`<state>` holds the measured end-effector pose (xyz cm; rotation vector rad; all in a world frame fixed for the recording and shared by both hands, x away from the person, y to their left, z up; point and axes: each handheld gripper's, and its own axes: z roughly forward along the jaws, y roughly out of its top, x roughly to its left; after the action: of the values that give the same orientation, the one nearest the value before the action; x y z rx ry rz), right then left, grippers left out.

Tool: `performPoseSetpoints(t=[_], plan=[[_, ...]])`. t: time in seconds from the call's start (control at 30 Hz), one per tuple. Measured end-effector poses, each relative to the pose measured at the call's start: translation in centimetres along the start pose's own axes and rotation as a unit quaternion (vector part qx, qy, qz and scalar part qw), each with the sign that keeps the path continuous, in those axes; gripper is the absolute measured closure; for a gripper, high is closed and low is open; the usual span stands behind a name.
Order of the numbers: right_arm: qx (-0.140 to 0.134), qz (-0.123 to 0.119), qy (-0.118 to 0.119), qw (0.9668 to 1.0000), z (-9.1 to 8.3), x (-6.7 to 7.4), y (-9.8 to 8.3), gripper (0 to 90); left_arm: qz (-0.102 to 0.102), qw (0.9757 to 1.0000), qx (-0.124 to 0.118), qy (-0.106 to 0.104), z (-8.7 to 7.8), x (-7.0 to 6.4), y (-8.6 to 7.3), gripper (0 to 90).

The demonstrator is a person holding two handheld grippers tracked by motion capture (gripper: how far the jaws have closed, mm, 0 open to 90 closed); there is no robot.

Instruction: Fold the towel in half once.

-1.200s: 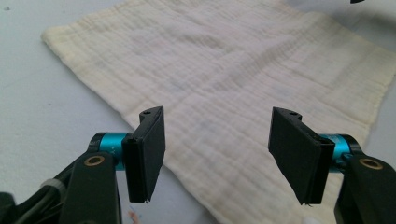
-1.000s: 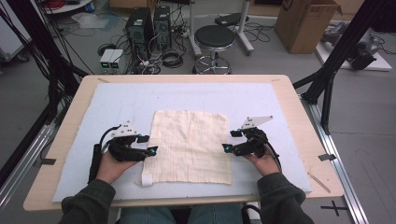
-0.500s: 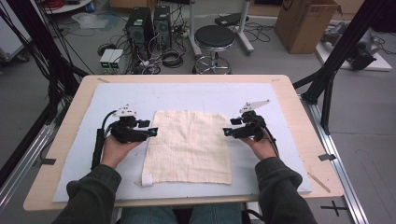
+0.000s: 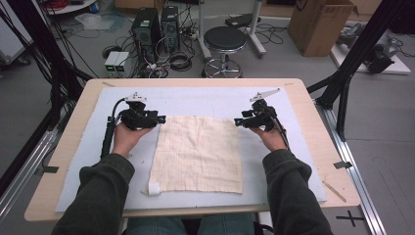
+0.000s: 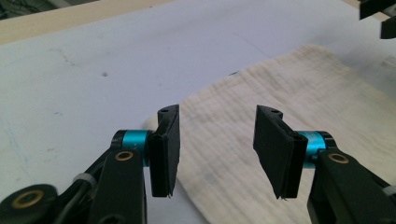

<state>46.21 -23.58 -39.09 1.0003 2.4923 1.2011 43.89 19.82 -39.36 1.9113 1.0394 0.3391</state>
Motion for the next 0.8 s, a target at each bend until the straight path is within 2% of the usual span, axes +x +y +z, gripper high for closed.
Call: performPoseSetpoints(t=[0.1,0.23,0.43,0.5,0.6,0.63,0.73,0.8], plan=[[-0.001,0.016,-0.004,0.9999,0.5,-0.7,-0.3,46.0,-0.005,1.0,0.006,0.006,0.8,0.6,-0.2,52.2],[0.004,0.032,-0.008,0.9995,1.2,-1.3,-0.6,48.4,-0.022,0.9994,0.013,0.022,2.1,1.1,-0.8,53.2],[0.015,0.051,-0.009,0.9985,2.7,-1.4,-1.0,52.7,-0.04,0.998,0.027,0.041,3.8,1.4,-1.5,55.2],[0.021,0.058,-0.013,0.998,3.3,-1.6,-1.2,54.1,-0.042,0.9975,0.033,0.045,4.3,1.3,-1.7,56.0],[0.034,0.066,-0.02,0.9971,3.9,-1.7,-1.5,56.8,-0.032,0.9966,0.056,0.052,5.1,1.1,-2.1,59.7],[0.038,0.065,-0.022,0.9969,4.2,-1.6,-1.5,57.7,-0.026,0.9965,0.056,0.056,5.2,1.1,-2.1,61.7],[0.048,0.065,-0.031,0.9963,4.8,-1.5,-1.7,61.6,-0.028,0.9953,0.057,0.073,5.1,1.1,-2.1,71.4],[0.042,0.069,-0.034,0.9962,4.8,-1.6,-1.7,67.0,-0.027,0.9948,0.057,0.079,5.1,1.1,-2.1,76.6]])
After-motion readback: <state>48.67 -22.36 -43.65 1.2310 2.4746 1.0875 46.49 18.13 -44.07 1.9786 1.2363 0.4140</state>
